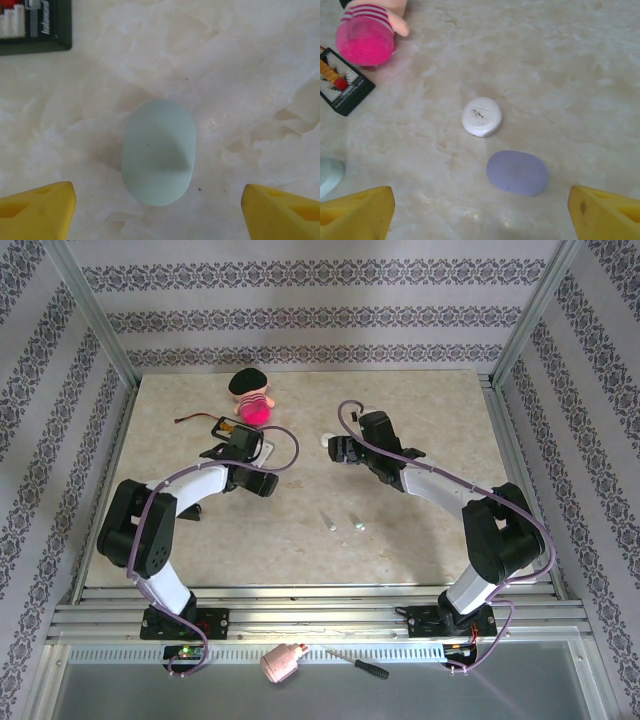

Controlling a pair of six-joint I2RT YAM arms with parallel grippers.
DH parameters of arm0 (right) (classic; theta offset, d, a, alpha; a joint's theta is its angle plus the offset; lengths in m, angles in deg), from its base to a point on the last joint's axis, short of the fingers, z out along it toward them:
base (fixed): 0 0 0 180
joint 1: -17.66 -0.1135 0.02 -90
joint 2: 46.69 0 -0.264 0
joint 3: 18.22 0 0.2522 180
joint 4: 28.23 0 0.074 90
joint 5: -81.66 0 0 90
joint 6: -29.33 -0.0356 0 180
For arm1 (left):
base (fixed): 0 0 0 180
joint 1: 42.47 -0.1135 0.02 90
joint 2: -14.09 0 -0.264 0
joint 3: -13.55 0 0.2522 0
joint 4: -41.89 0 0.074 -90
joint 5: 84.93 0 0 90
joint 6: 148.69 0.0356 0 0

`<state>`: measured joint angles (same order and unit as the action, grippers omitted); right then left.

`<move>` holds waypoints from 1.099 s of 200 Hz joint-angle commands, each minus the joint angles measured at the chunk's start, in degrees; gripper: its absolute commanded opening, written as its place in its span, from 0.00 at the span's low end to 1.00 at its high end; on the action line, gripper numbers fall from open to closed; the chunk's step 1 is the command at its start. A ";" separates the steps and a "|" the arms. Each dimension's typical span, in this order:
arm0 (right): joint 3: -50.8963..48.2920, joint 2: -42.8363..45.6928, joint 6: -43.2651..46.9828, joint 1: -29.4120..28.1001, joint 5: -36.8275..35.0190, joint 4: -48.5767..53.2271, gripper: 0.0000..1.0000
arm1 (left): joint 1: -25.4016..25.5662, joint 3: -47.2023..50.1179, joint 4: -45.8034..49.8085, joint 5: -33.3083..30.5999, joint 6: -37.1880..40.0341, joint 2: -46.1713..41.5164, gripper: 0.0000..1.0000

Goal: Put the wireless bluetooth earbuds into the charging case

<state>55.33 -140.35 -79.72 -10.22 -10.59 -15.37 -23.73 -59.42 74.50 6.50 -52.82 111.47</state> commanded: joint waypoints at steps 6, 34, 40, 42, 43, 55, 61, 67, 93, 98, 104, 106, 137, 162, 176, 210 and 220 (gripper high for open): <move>-0.81 1.51 1.47 0.02 -2.21 0.78 0.89 | -0.35 -3.41 4.53 -0.09 -1.48 2.63 0.80; -1.01 1.59 1.56 0.02 -2.33 0.84 0.89 | -0.59 -4.58 4.74 -0.52 -1.91 5.02 0.74; -1.09 1.64 1.58 0.02 -2.37 0.91 0.89 | -0.61 -4.91 4.98 -0.47 -1.96 5.41 0.71; -1.15 1.71 1.54 0.02 -2.41 0.91 0.89 | -0.61 -4.95 5.10 -0.51 -1.88 5.53 0.70; -1.11 1.72 1.55 -0.03 -2.46 0.91 0.89 | -0.62 -5.00 5.12 -0.53 -1.85 5.58 0.69; -1.33 1.82 1.55 0.03 -2.55 0.91 0.89 | -0.80 -5.14 5.14 -0.93 -1.83 6.08 0.66; -1.34 1.88 1.56 0.02 -2.59 0.91 0.89 | -0.87 -5.31 5.31 -1.10 -1.80 6.37 0.64; -1.38 1.91 1.47 0.03 -2.59 0.91 0.89 | -0.83 -5.40 5.40 -1.10 -1.67 6.50 0.63; -1.85 2.32 0.99 0.05 -2.33 1.00 0.89 | -0.97 -6.03 5.91 -0.84 -1.43 7.27 0.55; -1.85 2.47 0.78 0.02 -2.26 1.08 0.89 | -0.97 -6.11 6.00 -0.70 -1.31 7.38 0.54; -1.90 2.68 0.55 0.02 -2.18 1.07 0.89 | -0.98 -6.22 6.10 -0.68 -1.30 7.47 0.53; -1.92 2.89 0.48 0.02 -2.16 1.01 0.89 | -0.99 -6.27 6.11 -0.72 -1.30 7.53 0.52; -2.10 5.08 -0.86 0.02 -0.77 1.95 0.88 | -0.98 -6.02 6.11 -0.08 -0.95 7.12 0.40; -2.62 7.78 -3.05 0.43 2.16 3.41 0.88 | -0.97 -5.63 5.12 2.44 0.02 6.09 0.38; -2.87 9.27 -5.37 1.36 5.81 4.50 0.87 | -0.90 -5.28 4.07 4.46 1.13 5.12 0.38; -4.90 10.22 -17.86 6.71 26.56 2.41 0.85 | -0.16 -1.52 -2.77 12.24 5.92 -0.39 0.36; -5.88 10.34 -20.01 7.71 30.88 0.82 0.84 | 0.04 0.05 -5.55 14.92 7.29 -2.39 0.35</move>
<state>52.33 -130.78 -90.50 -4.93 4.76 -12.79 -24.14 -62.15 75.75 13.51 -50.75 115.08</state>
